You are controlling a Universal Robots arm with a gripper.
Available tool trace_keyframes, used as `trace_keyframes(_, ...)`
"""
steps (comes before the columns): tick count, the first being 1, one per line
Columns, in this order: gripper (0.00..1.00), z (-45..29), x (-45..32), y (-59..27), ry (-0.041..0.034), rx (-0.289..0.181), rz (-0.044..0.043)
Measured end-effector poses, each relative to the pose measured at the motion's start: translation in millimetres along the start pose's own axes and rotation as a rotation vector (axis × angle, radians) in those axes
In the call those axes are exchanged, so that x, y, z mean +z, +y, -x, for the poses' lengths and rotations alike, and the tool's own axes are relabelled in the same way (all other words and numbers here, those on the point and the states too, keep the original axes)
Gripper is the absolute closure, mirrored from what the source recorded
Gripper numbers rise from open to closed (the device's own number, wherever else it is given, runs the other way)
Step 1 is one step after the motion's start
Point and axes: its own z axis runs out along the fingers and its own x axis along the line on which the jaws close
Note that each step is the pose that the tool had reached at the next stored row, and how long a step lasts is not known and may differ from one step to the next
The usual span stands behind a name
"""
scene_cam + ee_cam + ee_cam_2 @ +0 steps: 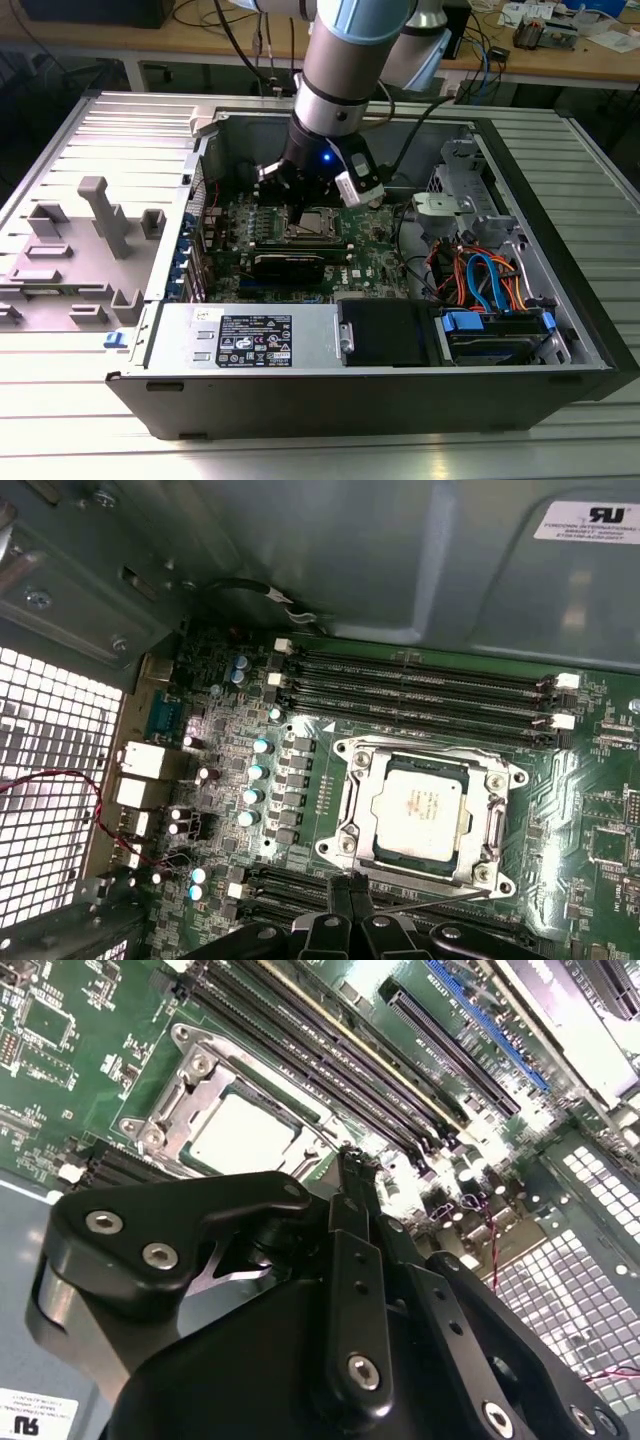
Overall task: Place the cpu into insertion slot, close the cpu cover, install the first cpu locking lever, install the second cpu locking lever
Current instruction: 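Install the second cpu locking lever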
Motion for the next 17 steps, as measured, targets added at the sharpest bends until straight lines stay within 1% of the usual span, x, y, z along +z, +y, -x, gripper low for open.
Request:
trace_keyframes(4,0.89,0.7,3.5,-2.2,-0.0017,0.03,0.0054)
trace_keyframes(11,0.89,-0.3,5.3,-11.3,0.0008,0.051,0.0096)
trace_keyframes(17,0.89,-0.3,7.2,-13.0,0.0026,0.06,0.0126)
